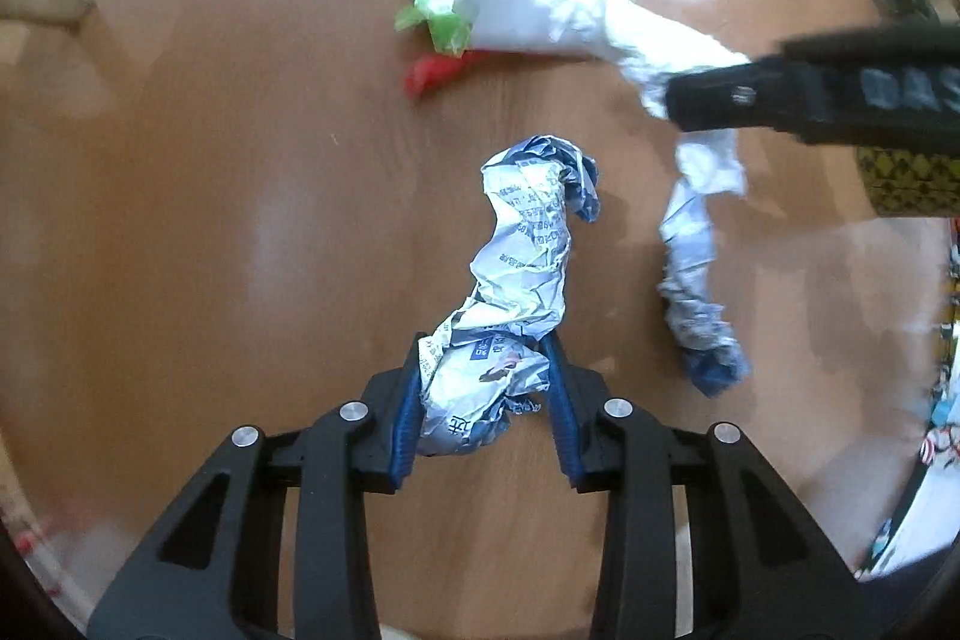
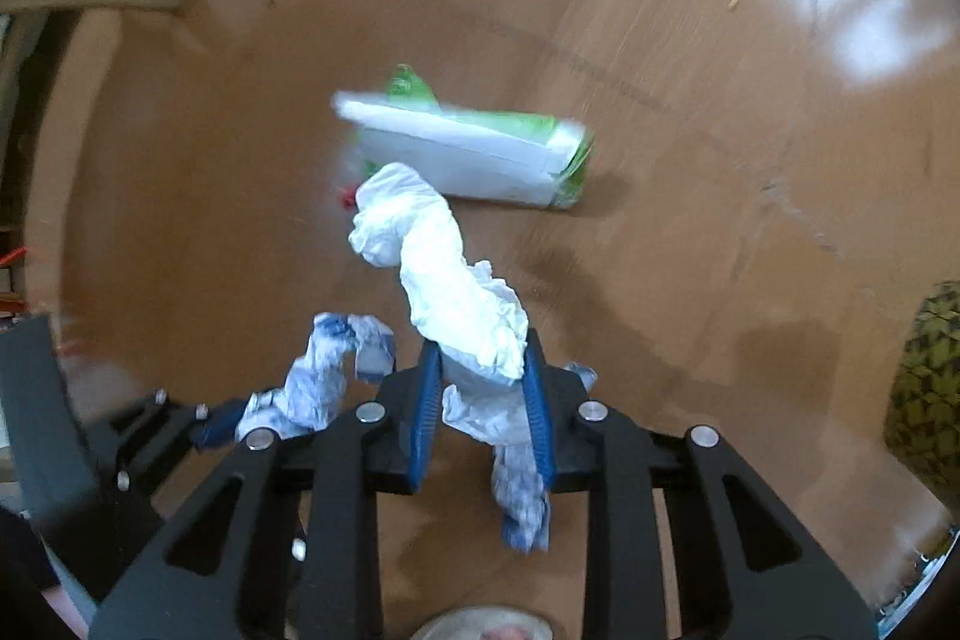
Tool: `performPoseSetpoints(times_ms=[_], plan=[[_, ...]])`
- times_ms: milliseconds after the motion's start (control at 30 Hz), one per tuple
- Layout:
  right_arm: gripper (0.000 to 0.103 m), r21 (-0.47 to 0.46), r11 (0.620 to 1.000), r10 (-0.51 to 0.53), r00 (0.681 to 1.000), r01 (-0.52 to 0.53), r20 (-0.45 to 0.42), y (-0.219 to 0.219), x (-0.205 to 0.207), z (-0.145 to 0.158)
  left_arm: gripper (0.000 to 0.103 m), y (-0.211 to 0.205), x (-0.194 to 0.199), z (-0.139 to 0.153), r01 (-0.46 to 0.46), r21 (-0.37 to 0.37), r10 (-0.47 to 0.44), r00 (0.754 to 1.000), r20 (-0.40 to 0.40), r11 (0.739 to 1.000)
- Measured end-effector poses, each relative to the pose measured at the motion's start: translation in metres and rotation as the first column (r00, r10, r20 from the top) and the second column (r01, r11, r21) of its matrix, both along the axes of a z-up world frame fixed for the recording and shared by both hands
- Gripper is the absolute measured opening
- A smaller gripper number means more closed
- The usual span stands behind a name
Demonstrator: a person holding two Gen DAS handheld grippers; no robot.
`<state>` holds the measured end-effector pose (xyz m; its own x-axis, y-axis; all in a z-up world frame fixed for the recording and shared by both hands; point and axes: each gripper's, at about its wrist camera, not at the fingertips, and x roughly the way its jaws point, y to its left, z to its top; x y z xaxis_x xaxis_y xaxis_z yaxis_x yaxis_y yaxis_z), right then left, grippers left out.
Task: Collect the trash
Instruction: 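Grasp a crumpled foil wrapper with the left tool while the right grasps white foil, then carry both foil wrappers over the wastebasket and open both tools to drop them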
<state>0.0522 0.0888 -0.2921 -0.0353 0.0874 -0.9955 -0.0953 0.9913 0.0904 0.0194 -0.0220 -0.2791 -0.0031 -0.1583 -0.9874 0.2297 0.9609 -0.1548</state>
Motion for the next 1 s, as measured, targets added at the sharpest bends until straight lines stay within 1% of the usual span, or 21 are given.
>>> performPoseSetpoints(times_ms=[33,100,133,167,200,233,300,333,367,400,433,533,600,667,733,767,867,933,1000], plan=[[0.027,0.006,1.000,0.002,1.000,-0.002,0.008,0.000,0.000,0.014,0.036,0.003,0.004,0.015,0.014,0.004,-0.014,1.000,0.003,1.000],[0.027,0.021,1.000,0.007,0.999,-0.008,0.041,0.001,-0.004,0.053,0.036,0.008,0.009,0.043,0.023,0.014,-0.024,0.999,0.022,1.000],[0.027,0.026,1.000,0.006,0.998,-0.008,0.056,0.000,-0.005,0.067,0.036,0.009,0.012,0.058,0.026,0.014,-0.027,0.999,0.032,1.000],[0.027,0.030,1.000,0.002,0.997,-0.005,0.076,0.003,-0.008,0.084,0.036,0.013,0.014,0.078,0.038,0.017,-0.038,0.998,0.048,0.999],[0.027,0.041,0.999,-0.009,0.995,0.005,0.101,0.002,-0.013,0.109,0.036,0.018,0.015,0.096,0.048,0.022,-0.050,0.997,0.065,0.999],[0.027,0.049,0.999,-0.016,0.994,0.011,0.113,0.005,-0.015,0.120,0.036,0.021,0.014,0.121,0.066,0.025,-0.068,0.994,0.088,0.998],[0.027,0.075,0.997,-0.041,0.987,0.030,0.155,-0.002,-0.026,0.168,0.036,0.023,0.004,0.155,0.082,0.045,-0.087,0.989,0.117,0.996],[0.027,0.088,0.995,-0.053,0.984,0.038,0.170,-0.005,-0.032,0.187,0.036,0.027,0.003,0.179,0.074,0.054,-0.080,0.988,0.129,0.996],[0.027,0.092,0.995,-0.061,0.981,0.045,0.182,-0.006,-0.037,0.204,0.036,0.029,0.004,0.195,0.053,0.044,-0.058,0.989,0.134,0.998],[0.027,0.089,0.994,-0.073,0.979,0.057,0.190,-0.010,-0.039,0.220,0.036,0.034,0.004,0.214,0.030,0.021,-0.033,0.988,0.149,0.999],[0.027,0.089,0.994,-0.082,0.977,0.066,0.195,-0.019,-0.047,0.232,0.036,0.038,0.003,0.232,0.017,0.002,-0.017,0.983,0.181,1.000],[0.027,0.115,0.989,-0.121,0.964,0.096,0.236,-0.031,-0.066,0.270,0.036,0.037,-0.001,0.266,-0.002,-0.034,0.011,0.967,0.254,0.999],[0.027,0.128,0.985,-0.145,0.954,0.114,0.263,-0.037,-0.079,0.285,0.036,0.029,-0.005,0.275,0.004,-0.040,0.007,0.962,0.272,0.999],[0.027,0.159,0.978,-0.178,0.943,0.137,0.280,-0.048,-0.087,0.291,0.036,0.022,-0.010,0.280,0.024,-0.038,-0.012,0.960,0.279,0.999],[0.027,0.184,0.970,-0.207,0.938,0.159,0.279,-0.054,-0.090,0.290,0.036,0.019,-0.015,0.281,0.021,-0.049,-0.007,0.960,0.279,0.999],[0.027,0.183,0.970,-0.210,0.937,0.162,0.280,-0.056,-0.091,0.287,0.036,0.015,-0.013,0.275,0.017,-0.050,-0.002,0.961,0.278,0.999],[0.027,0.146,0.975,-0.202,0.942,0.168,0.269,-0.058,-0.094,0.276,0.036,0.013,-0.012,0.269,0.004,-0.051,0.010,0.964,0.267,0.999],[0.027,0.147,0.971,-0.219,0.942,0.186,0.254,-0.064,-0.093,0.272,0.036,0.010,-0.014,0.270,0.002,-0.042,0.010,0.965,0.263,0.999],[0.027,0.143,0.969,-0.235,0.937,0.204,0.258,-0.071,-0.091,0.273,0.036,0.008,-0.017,0.267,0.004,-0.038,0.006,0.966,0.260,0.999]])
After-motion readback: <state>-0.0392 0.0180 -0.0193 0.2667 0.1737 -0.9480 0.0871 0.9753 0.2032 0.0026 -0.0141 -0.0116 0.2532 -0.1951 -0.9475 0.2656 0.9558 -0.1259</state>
